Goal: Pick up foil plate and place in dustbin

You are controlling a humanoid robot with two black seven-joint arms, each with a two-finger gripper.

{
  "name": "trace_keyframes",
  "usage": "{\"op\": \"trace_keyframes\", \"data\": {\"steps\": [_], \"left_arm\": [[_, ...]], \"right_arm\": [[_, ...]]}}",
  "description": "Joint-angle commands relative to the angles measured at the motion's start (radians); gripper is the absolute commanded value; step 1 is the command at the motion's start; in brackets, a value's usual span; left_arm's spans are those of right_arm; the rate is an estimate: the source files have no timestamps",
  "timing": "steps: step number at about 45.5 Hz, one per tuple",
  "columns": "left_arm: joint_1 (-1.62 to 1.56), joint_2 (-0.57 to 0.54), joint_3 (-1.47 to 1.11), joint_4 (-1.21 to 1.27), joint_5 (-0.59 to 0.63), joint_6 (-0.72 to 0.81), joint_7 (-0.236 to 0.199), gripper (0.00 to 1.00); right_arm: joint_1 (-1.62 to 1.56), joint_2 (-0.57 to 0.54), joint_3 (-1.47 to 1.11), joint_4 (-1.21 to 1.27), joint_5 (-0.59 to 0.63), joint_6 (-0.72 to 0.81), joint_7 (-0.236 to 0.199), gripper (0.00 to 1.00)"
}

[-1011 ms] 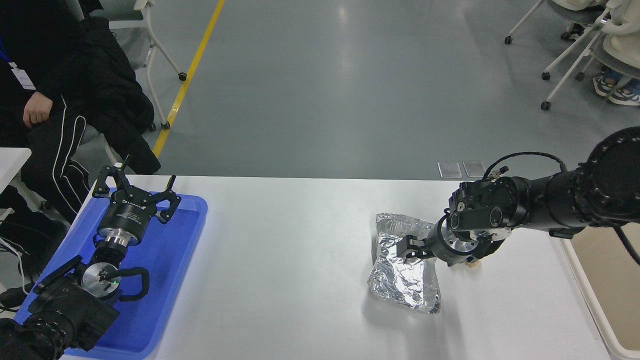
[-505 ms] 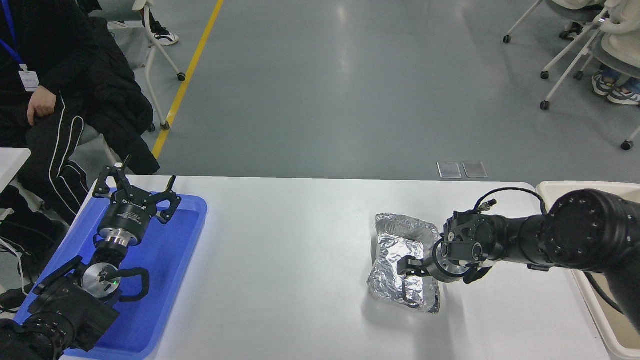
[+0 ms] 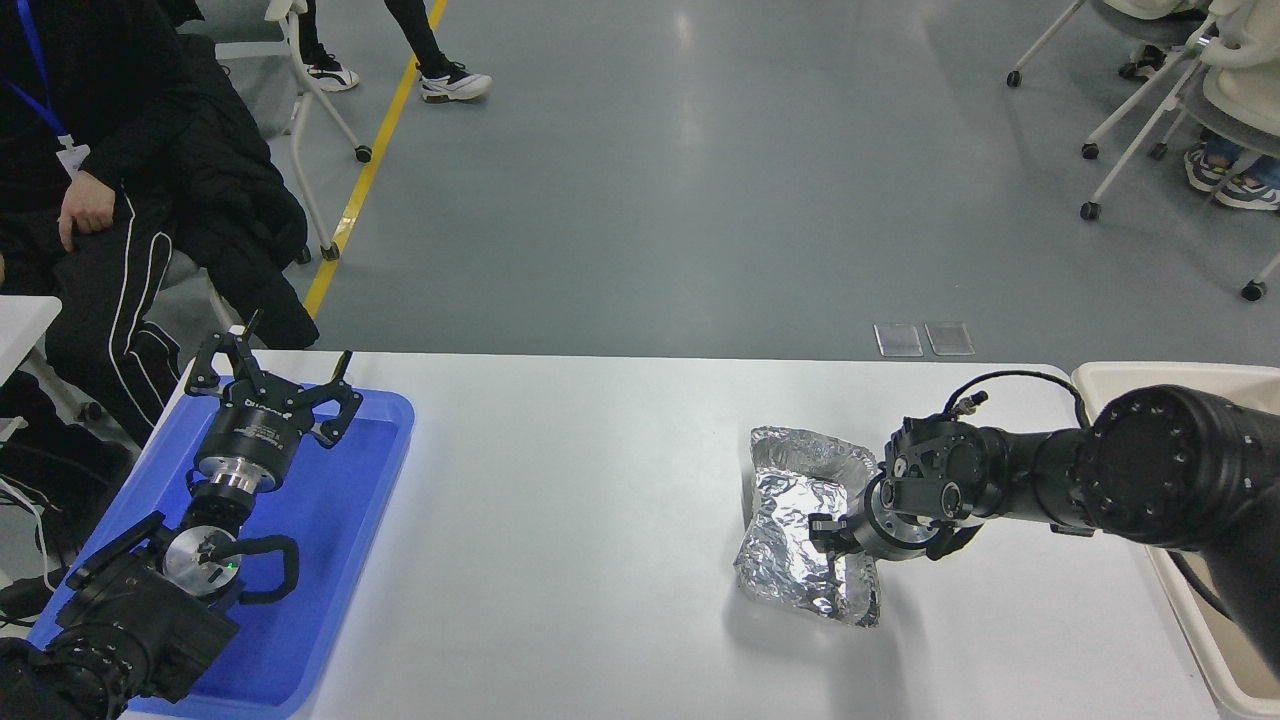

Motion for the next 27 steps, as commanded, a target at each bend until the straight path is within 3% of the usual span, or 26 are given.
{"op": "trace_keyframes", "data": {"steps": [1, 21, 27], "left_arm": [[0.0, 0.0, 0.0, 0.0, 0.0, 0.0, 0.0, 1.0], [0.0, 0.0, 0.0, 0.0, 0.0, 0.0, 0.0, 1.0], [0.0, 0.0, 0.0, 0.0, 0.0, 0.0, 0.0, 1.0]], "right_arm": [[0.03, 0.001, 0.0, 0.001, -0.013, 0.013, 0.0, 0.0], [0.062, -0.002, 0.0, 0.076, -0.021, 0.013, 0.001, 0.0], [0.151, -0.065, 0.01, 0.228, -0.051, 0.013, 0.001, 0.0]]}}
